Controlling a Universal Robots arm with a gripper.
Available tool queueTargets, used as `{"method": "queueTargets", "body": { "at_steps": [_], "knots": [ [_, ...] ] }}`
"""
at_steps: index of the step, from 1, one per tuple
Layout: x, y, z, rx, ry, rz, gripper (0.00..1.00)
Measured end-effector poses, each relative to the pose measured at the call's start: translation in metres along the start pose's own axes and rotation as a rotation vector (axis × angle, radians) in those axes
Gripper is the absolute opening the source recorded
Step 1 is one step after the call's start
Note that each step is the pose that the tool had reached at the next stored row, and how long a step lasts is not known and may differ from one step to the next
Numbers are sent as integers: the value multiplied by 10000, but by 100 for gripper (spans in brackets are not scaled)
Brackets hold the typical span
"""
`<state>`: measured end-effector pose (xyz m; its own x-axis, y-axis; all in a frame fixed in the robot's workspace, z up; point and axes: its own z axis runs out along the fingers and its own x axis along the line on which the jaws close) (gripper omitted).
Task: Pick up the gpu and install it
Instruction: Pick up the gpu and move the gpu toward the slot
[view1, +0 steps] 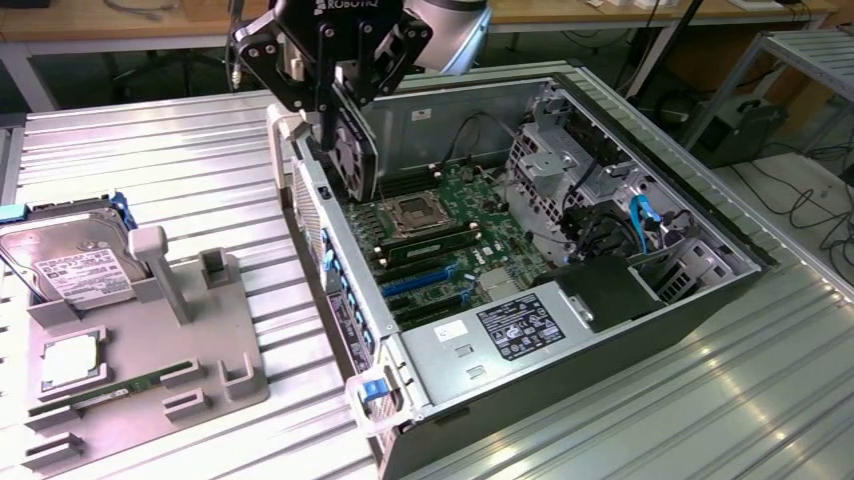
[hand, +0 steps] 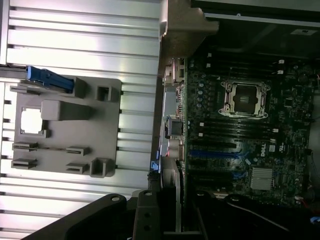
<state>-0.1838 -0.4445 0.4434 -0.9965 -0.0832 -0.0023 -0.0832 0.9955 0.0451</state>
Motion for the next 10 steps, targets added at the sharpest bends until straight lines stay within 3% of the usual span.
{"method": "queueTargets", "body": {
  "at_steps": [10],
  "knots": [
    [-64,-5,1,0,4,-79,27]
  ]
}}
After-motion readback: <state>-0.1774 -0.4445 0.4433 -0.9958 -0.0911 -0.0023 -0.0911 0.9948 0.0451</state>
